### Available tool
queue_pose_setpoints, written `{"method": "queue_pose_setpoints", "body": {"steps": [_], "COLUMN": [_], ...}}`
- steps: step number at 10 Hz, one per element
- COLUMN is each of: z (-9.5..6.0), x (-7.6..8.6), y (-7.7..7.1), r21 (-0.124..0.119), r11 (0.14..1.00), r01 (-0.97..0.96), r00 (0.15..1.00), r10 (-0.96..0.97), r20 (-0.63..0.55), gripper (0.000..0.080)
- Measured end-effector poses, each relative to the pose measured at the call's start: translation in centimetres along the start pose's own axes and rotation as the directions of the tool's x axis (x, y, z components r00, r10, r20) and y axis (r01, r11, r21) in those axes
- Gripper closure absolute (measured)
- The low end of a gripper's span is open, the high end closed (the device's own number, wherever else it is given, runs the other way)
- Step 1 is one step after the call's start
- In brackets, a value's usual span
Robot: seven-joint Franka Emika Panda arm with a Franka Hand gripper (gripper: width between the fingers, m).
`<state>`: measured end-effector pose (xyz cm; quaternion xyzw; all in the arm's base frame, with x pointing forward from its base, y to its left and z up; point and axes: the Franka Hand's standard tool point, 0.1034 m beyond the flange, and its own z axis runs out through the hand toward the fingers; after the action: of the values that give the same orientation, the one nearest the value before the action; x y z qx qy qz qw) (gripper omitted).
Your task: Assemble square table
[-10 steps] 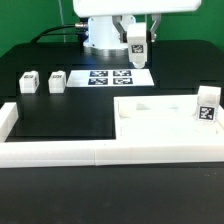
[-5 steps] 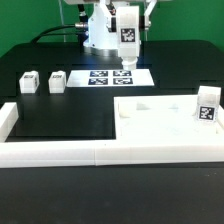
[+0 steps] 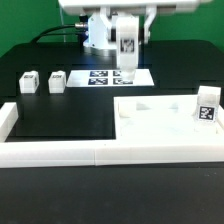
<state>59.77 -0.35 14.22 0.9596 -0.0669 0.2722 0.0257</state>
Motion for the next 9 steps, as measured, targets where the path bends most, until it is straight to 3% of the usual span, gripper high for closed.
{"method": "queue_pose_setpoints", "body": {"steps": [3, 9], "z": [2.4, 4.6], "x": [1.3, -1.1], "y": [-0.1, -1.6], "r21": [-0.012, -0.001], "r11": [1.000, 0.998], "r01": [0.028, 0.056], "r00": [1.000, 0.998], "r10": [-0.028, -0.056], "r20": [-0.007, 0.037], "gripper": [0.0509, 0.0509]}}
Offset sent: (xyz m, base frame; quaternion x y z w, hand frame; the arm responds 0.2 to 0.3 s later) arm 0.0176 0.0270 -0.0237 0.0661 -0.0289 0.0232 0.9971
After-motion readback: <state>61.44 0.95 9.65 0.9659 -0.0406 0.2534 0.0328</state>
